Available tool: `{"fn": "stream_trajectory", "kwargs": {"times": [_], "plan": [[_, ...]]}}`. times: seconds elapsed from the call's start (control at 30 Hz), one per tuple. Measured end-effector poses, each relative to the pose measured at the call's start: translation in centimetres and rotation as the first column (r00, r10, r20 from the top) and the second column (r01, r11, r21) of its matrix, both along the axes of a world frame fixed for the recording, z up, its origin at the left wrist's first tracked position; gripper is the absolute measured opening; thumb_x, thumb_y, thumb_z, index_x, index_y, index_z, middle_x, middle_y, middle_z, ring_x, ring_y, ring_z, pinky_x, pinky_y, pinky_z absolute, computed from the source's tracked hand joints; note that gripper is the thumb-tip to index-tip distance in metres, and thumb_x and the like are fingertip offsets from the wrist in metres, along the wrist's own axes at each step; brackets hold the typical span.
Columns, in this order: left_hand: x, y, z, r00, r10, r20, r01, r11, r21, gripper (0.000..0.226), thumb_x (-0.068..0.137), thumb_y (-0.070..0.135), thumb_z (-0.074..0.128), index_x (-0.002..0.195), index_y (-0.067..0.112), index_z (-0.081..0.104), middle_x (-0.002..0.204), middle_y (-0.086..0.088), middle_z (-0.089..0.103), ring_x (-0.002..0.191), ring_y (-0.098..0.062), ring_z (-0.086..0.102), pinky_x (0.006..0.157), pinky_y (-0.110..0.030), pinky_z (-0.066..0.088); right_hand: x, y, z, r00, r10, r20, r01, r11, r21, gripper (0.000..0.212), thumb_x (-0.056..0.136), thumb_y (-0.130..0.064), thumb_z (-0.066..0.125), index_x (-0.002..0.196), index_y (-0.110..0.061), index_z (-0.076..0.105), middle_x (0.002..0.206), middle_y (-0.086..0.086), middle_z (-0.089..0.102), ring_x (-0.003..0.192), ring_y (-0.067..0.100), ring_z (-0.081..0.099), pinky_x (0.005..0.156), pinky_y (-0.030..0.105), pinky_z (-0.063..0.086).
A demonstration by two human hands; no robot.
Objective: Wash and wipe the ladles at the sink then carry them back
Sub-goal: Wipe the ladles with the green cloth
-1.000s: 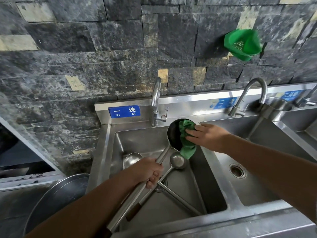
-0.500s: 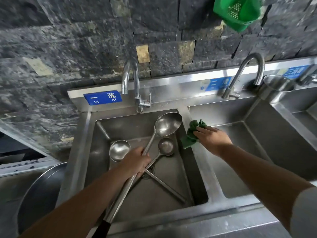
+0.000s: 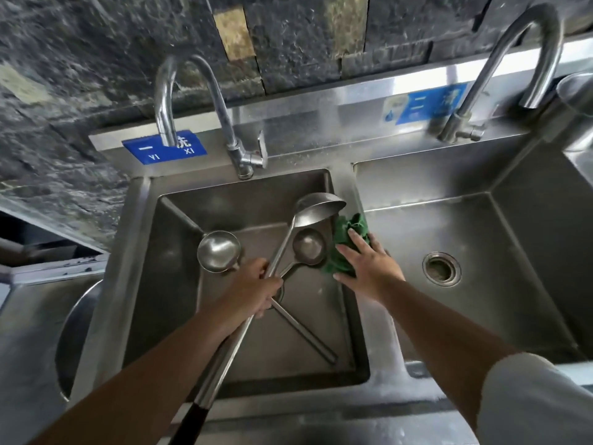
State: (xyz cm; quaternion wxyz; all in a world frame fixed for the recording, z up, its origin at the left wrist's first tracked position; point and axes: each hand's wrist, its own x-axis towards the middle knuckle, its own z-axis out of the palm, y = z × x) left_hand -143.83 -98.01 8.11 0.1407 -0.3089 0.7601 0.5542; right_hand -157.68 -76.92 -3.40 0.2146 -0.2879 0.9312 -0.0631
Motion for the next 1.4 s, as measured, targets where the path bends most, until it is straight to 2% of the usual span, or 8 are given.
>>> {"fn": "stream_trajectory", "kwargs": {"times": [0.2, 0.4, 0.5, 0.57, 0.63, 0.77, 1.2, 1.4], "plan": [[-2.3, 2.1, 0.4, 0.996, -0.043, -0.076, 0.048, 0.996, 0.068, 0.009, 0.087, -0.002, 0.055, 0.094, 0.002, 0.052, 0.056, -0.006, 0.045, 0.040, -0.015, 0.037, 0.039, -0.021, 0.028, -0.8, 0.5, 1.2, 0.998, 0.061, 0.022, -0.061, 0.998, -0.002, 0.082, 0.082, -0.082, 0.030, 0.152, -0.049, 0.002, 0.164, -0.008, -0.015, 0.151, 0.034, -0.010, 0.118, 0.061, 0.004], [-6.8, 6.2, 0.8, 0.975, -0.176, -0.138, 0.196, 0.969, 0.151, 0.005, 0.092, 0.003, 0.055, 0.096, 0.005, 0.054, 0.061, -0.005, 0.048, 0.042, -0.014, 0.039, 0.039, -0.019, 0.026, 0.0, 4.0, 3.2, 0.960, -0.259, 0.109, 0.276, 0.940, -0.200, 0.077, 0.093, -0.065, 0.035, 0.156, -0.037, 0.002, 0.166, -0.001, -0.008, 0.152, 0.026, 0.003, 0.121, 0.045, 0.016], [-9.5, 9.8, -0.1, 0.974, -0.178, -0.139, 0.205, 0.955, 0.213, 0.010, 0.089, 0.013, 0.057, 0.097, 0.007, 0.055, 0.061, -0.005, 0.049, 0.043, -0.015, 0.038, 0.042, -0.020, 0.024, 0.8, 6.5, 4.2, 0.818, -0.515, 0.255, 0.573, 0.698, -0.429, 0.056, 0.096, -0.046, 0.049, 0.145, -0.019, 0.044, 0.153, 0.010, 0.040, 0.138, 0.028, 0.041, 0.110, 0.038, 0.038], [-11.1, 12.5, -0.8, 0.973, -0.184, -0.140, 0.216, 0.937, 0.273, 0.005, 0.093, 0.012, 0.054, 0.096, 0.007, 0.055, 0.064, -0.006, 0.050, 0.045, -0.015, 0.038, 0.041, -0.019, 0.024, 1.8, 7.8, 4.9, 0.705, -0.631, 0.325, 0.694, 0.519, -0.499, 0.032, 0.095, -0.037, 0.053, 0.109, -0.012, 0.068, 0.110, 0.012, 0.070, 0.103, 0.031, 0.064, 0.082, 0.034, 0.050], [-12.7, 15.4, -1.6, 0.967, -0.212, -0.141, 0.245, 0.924, 0.295, 0.010, 0.096, 0.008, 0.051, 0.089, 0.006, 0.057, 0.066, -0.007, 0.054, 0.048, -0.016, 0.042, 0.041, -0.019, 0.028, 2.6, 9.0, 5.3, 0.610, -0.628, 0.484, 0.780, 0.365, -0.508, 0.035, 0.091, -0.039, 0.055, 0.081, -0.008, 0.068, 0.078, 0.014, 0.069, 0.076, 0.031, 0.064, 0.066, 0.034, 0.047], [-15.5, 20.6, -3.5, 0.948, -0.292, -0.129, 0.317, 0.910, 0.266, 0.016, 0.086, 0.008, 0.053, 0.076, 0.009, 0.065, 0.067, -0.003, 0.063, 0.055, -0.017, 0.053, 0.052, -0.026, 0.039, 3.2, 11.1, 4.7, 0.387, -0.471, 0.792, 0.901, 0.012, -0.433, 0.039, 0.087, -0.044, 0.063, 0.065, -0.012, 0.068, 0.064, 0.010, 0.066, 0.056, 0.019, 0.058, 0.058, 0.033, 0.048], [-16.9, 28.4, -11.9, 0.969, -0.193, 0.152, 0.078, 0.829, 0.554, 0.021, 0.091, 0.006, 0.063, 0.112, 0.005, 0.065, 0.078, -0.009, 0.066, 0.066, -0.021, 0.061, 0.058, -0.026, 0.051, 0.9, 17.6, 0.8, 0.175, -0.591, 0.788, 0.979, 0.022, -0.201, 0.010, 0.060, -0.037, 0.069, 0.061, -0.029, 0.075, 0.074, 0.013, 0.075, 0.080, 0.032, 0.074, 0.083, 0.051, 0.058], [-15.9, 29.1, -14.3, 0.938, -0.237, 0.254, 0.082, 0.861, 0.501, 0.020, 0.093, 0.009, 0.059, 0.110, 0.011, 0.069, 0.082, -0.001, 0.069, 0.057, -0.009, 0.058, 0.058, -0.024, 0.043, 0.7, 18.7, -1.5, -0.002, -0.589, 0.808, 0.993, -0.097, -0.068, 0.021, 0.076, -0.009, 0.072, 0.056, -0.010, 0.068, 0.068, 0.014, 0.071, 0.077, 0.033, 0.073, 0.081, 0.044, 0.060]]}}
